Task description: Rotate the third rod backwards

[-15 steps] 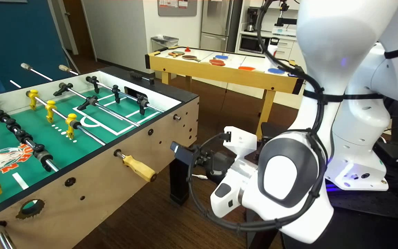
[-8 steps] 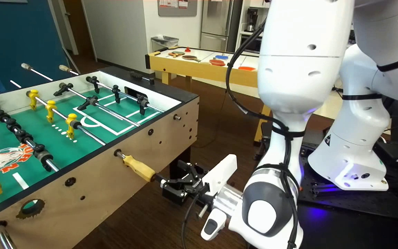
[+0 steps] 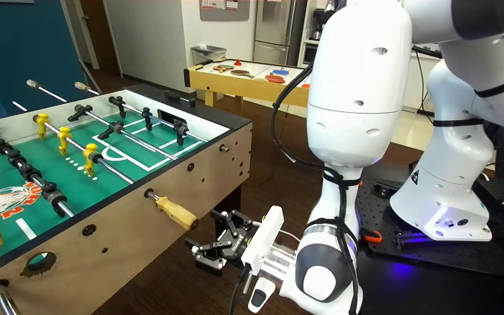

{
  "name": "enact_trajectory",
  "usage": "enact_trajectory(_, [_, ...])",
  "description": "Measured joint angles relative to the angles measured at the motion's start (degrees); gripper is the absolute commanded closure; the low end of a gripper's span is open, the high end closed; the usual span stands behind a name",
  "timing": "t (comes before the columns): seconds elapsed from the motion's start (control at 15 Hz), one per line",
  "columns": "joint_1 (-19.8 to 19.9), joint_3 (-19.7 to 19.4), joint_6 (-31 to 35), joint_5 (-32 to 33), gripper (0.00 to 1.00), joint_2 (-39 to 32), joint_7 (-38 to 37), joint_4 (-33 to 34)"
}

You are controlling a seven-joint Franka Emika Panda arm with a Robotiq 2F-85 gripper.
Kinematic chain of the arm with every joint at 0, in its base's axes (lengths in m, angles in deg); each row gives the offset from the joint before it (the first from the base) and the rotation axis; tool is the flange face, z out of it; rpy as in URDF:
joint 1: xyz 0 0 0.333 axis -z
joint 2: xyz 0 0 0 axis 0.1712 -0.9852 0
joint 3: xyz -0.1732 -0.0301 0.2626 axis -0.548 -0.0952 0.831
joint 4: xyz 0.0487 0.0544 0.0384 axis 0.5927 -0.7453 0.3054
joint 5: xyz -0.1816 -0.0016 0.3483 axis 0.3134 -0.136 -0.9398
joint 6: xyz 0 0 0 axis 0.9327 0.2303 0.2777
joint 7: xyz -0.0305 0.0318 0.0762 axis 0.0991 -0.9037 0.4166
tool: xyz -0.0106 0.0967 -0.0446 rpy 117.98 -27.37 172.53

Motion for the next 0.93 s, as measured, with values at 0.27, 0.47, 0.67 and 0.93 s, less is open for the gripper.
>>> enact_trajectory(0.27, [0.1,0.0,0.0,-0.1,0.00,-0.3,0.3,0.1])
enact_trajectory(0.47, [0.7,0.0,0.0,-0.1,0.00,-1.0,0.3,0.5])
enact_trajectory(0.67, [1.2,0.0,0.0,-0.2,0.00,-1.6,0.3,0.9])
enact_trajectory(0.93, [1.2,-0.1,0.0,-0.2,0.00,-2.4,0.4,1.5])
